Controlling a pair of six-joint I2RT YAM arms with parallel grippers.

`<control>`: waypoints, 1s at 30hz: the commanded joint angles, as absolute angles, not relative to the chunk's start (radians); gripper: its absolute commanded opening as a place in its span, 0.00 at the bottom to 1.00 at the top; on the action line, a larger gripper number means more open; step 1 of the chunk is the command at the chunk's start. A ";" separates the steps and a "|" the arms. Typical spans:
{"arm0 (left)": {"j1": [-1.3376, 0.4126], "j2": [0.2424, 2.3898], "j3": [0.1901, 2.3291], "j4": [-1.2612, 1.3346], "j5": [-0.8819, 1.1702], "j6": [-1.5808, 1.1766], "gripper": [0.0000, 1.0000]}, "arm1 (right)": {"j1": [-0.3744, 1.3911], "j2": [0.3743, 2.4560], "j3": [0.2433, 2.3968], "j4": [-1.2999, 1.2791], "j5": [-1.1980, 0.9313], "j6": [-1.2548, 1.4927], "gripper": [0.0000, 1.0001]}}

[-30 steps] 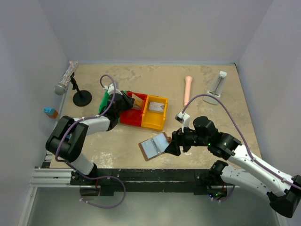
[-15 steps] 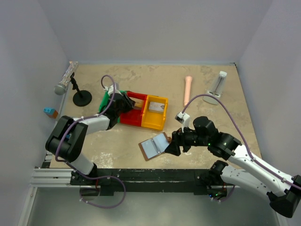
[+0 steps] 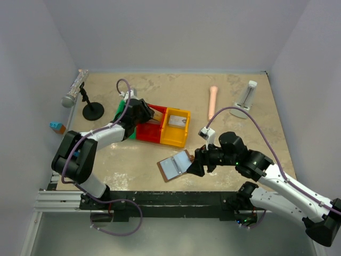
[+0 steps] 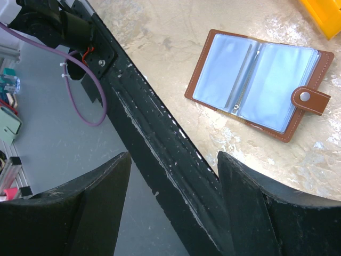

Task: Take the credit cards out of the card holder
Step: Place the credit card in the storage box.

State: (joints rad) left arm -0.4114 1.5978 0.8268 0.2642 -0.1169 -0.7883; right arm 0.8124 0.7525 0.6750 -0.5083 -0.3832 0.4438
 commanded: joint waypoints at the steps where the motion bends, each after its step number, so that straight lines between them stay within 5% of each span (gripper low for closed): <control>1: -0.402 1.606 0.880 0.204 -0.117 -0.759 0.45 | 0.813 0.741 0.701 -0.479 -0.373 0.433 0.70; 30: -0.396 1.600 0.963 0.104 -0.146 -0.704 0.49 | 0.813 0.724 0.681 -0.476 -0.376 0.434 0.71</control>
